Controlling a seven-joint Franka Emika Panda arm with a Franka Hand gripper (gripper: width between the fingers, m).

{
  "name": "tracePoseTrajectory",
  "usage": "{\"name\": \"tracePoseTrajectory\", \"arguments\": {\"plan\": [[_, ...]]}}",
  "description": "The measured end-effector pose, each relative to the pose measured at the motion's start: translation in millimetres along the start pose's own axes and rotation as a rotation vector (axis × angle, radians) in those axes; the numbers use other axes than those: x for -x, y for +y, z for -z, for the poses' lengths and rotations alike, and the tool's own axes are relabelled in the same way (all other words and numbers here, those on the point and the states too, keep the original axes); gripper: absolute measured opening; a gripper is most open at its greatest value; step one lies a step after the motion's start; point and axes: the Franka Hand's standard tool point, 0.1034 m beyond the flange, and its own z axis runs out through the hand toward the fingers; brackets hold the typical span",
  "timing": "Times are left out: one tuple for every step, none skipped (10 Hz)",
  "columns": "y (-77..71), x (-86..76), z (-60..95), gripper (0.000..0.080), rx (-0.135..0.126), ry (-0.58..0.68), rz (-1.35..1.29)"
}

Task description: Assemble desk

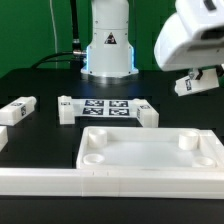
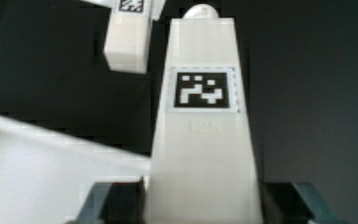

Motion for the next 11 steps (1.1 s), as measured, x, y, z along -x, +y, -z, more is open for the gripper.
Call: {"name": "tracePoseTrajectory", "arguments": {"plan": [[0.0, 3.8, 7.0, 0.0294, 0.004, 0.035, -0.001], [-0.1, -6.7, 11.1, 0.0294, 0.010, 0.150, -0.002], [0.1, -7.7, 11.1, 0.0294, 0.015, 0.221, -0.003], [0.0, -8.9, 12.3, 0.0294, 0.019, 0.273, -0.003], [0.1, -14.0, 15.9, 0.0294, 0.023, 0.353, -0.002], [1.5, -12.6, 19.1, 0.0294, 0.026, 0.393, 0.001], [8.3, -10.6, 38.9, 0.0294, 0.030, 0.442, 0.006], [15.0, -9.6, 61.3, 0.0294, 0.036, 0.513, 0.008], [18.7, -9.4, 71.7, 0.0294, 0.038, 0.560, 0.003], [19.7, -14.2, 82.4, 0.0294, 0.044, 0.652, 0.002], [19.3, -16.8, 81.5, 0.0294, 0.050, 0.737, 0.003]]}}
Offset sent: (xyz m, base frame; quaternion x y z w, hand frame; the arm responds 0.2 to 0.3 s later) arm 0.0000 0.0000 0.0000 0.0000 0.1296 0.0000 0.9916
